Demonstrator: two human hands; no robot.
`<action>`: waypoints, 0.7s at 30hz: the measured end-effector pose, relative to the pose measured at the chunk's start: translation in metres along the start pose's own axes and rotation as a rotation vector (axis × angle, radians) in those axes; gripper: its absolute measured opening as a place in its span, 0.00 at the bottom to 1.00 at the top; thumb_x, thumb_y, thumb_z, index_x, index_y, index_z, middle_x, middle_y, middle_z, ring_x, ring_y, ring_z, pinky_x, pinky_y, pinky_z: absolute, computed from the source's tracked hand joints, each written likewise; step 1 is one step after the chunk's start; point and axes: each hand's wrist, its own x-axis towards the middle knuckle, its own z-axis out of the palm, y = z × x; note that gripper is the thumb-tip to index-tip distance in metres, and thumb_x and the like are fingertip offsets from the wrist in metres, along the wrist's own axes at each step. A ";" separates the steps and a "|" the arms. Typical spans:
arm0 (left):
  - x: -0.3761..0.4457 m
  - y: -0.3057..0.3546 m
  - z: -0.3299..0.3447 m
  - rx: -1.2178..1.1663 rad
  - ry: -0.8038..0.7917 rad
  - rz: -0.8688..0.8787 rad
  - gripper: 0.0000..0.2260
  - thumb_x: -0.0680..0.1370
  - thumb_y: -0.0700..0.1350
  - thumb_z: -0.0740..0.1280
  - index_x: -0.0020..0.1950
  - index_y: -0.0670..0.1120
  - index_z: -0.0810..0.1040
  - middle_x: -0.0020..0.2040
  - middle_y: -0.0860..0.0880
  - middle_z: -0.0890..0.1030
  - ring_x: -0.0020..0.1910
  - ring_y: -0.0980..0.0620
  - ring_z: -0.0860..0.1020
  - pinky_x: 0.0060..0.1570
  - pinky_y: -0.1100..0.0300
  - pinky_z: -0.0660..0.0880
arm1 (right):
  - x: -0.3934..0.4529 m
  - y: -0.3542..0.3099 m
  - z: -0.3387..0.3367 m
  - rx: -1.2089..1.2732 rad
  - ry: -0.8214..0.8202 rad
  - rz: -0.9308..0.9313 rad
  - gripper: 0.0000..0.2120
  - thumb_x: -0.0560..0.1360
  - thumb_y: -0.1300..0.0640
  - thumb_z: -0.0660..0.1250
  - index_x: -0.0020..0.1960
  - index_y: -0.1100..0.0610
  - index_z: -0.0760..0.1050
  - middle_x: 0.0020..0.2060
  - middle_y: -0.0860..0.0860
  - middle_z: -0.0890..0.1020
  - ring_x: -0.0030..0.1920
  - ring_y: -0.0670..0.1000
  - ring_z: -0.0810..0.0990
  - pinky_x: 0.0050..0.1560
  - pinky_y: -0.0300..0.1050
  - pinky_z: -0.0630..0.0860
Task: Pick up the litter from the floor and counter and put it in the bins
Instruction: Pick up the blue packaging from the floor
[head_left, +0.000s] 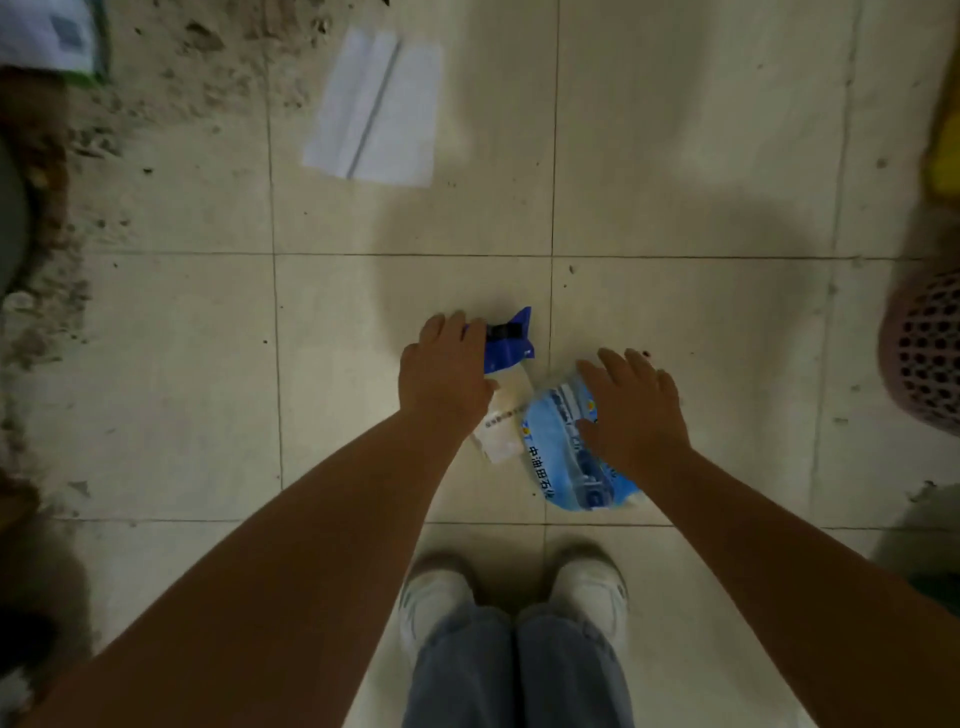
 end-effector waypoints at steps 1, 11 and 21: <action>0.011 0.000 0.009 0.007 0.012 0.010 0.27 0.78 0.49 0.64 0.74 0.44 0.59 0.73 0.46 0.64 0.75 0.47 0.59 0.70 0.53 0.64 | 0.008 0.000 0.007 -0.022 0.001 -0.008 0.29 0.78 0.53 0.59 0.75 0.53 0.51 0.77 0.53 0.53 0.77 0.56 0.48 0.77 0.55 0.48; 0.026 -0.025 -0.001 -0.036 0.239 -0.091 0.10 0.79 0.39 0.59 0.56 0.39 0.78 0.53 0.41 0.82 0.55 0.43 0.77 0.51 0.54 0.70 | 0.006 0.008 0.030 0.157 0.236 -0.007 0.10 0.67 0.67 0.71 0.48 0.64 0.81 0.46 0.61 0.83 0.48 0.63 0.80 0.48 0.52 0.77; -0.062 0.016 -0.097 -0.149 0.326 0.031 0.09 0.78 0.34 0.60 0.50 0.32 0.79 0.49 0.33 0.80 0.49 0.37 0.77 0.43 0.55 0.69 | -0.085 0.028 -0.037 0.475 0.075 0.255 0.12 0.78 0.60 0.58 0.55 0.66 0.75 0.57 0.63 0.78 0.59 0.59 0.75 0.54 0.48 0.71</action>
